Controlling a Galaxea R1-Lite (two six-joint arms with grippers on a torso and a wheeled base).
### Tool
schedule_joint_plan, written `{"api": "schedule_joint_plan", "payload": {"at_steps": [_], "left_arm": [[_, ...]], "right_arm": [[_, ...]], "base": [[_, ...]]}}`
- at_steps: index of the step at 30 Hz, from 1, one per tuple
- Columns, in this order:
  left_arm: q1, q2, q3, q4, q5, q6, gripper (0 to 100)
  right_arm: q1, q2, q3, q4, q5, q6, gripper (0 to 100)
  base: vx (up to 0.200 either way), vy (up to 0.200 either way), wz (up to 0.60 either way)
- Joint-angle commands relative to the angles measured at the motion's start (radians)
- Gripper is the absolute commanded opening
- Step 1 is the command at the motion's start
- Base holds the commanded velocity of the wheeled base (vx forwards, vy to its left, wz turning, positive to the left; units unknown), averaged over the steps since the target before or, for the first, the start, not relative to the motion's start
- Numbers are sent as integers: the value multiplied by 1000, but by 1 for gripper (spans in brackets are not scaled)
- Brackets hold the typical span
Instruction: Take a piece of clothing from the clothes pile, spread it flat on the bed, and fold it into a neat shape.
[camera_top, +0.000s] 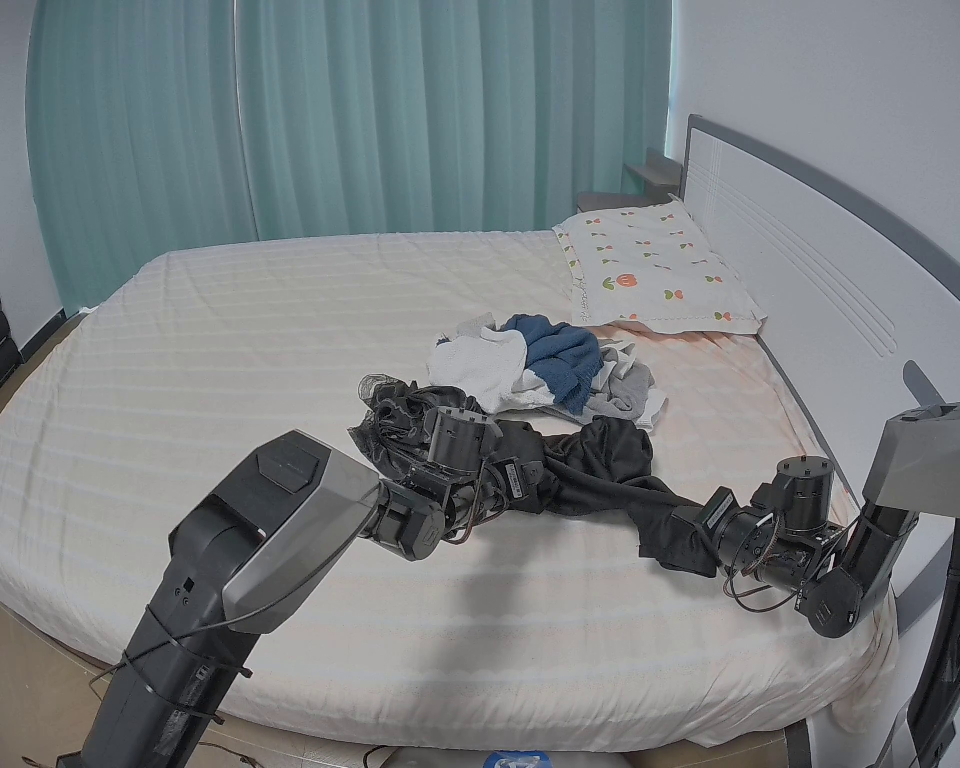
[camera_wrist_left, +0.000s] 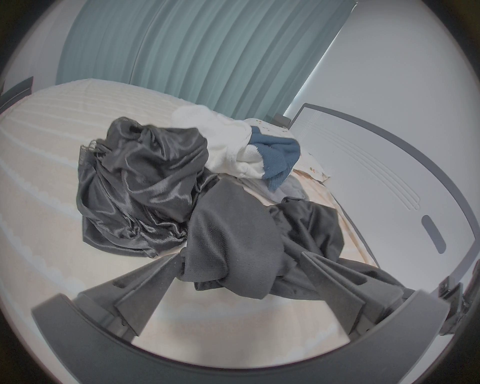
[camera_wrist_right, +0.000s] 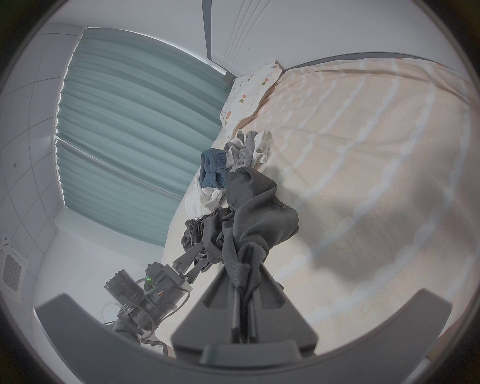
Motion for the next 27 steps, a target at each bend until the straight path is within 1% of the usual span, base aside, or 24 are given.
{"api": "schedule_joint_plan", "payload": {"at_steps": [1, 2, 5, 10, 14, 15, 17, 19, 20, 21, 22, 23, 24, 25, 27], "left_arm": [[-12, 85, -126, 74, 5, -6, 100], [-16, 90, -142, 88, 10, -9, 0], [-19, 97, -194, 113, 51, -56, 0], [-11, 94, -201, 155, 65, -86, 0], [-8, 77, -175, 155, 74, -167, 0], [-2, 47, -149, 155, 74, -188, 0], [4, 8, -112, 154, 72, -199, 0], [14, -114, 62, 128, 53, -202, 0], [14, -114, 62, 128, 53, -202, 0], [15, -216, 204, 60, 23, -202, 0], [15, -263, 271, 20, 5, -201, 0], [15, -263, 271, 20, 5, -201, 0], [15, -369, 405, -61, -24, -198, 0], [14, -430, 474, -90, -33, -193, 0], [12, -525, 558, -104, -36, -181, 0]], "right_arm": [[1, 4, 1, -1, 0, 0, 0], [1, 4, 1, -1, 0, 0, 0], [1, 4, 1, -1, 2, 2, 0], [11, 2, 2, -1, 2, 4, 0], [14, 1, 4, -1, 0, 7, 0], [17, -1, 5, -3, 0, 10, 0], [23, -5, 8, -4, 0, 10, 0], [30, -14, 11, -56, -4, 10, 0], [30, -14, 11, -56, -4, 10, 0], [47, -25, 27, -95, -14, 7, 0], [57, -31, 36, -111, -17, 2, 0], [57, -31, 36, -111, -17, 2, 0], [61, -57, 45, -151, -15, -10, 0], [60, -80, 36, -162, -15, -24, 0], [60, -116, 11, -162, -11, -59, 0]], "base": [[0, 0, 0], [0, 0, 0], [0, 0, 0], [0, 0, 0], [0, 0, 0], [0, 0, 0], [0, 0, 0], [0, 0, 0], [0, 0, 0], [0, 0, 0], [0, 0, 0], [0, 0, 0], [0, 0, 0], [0, 0, 0], [0, 0, 0]]}}
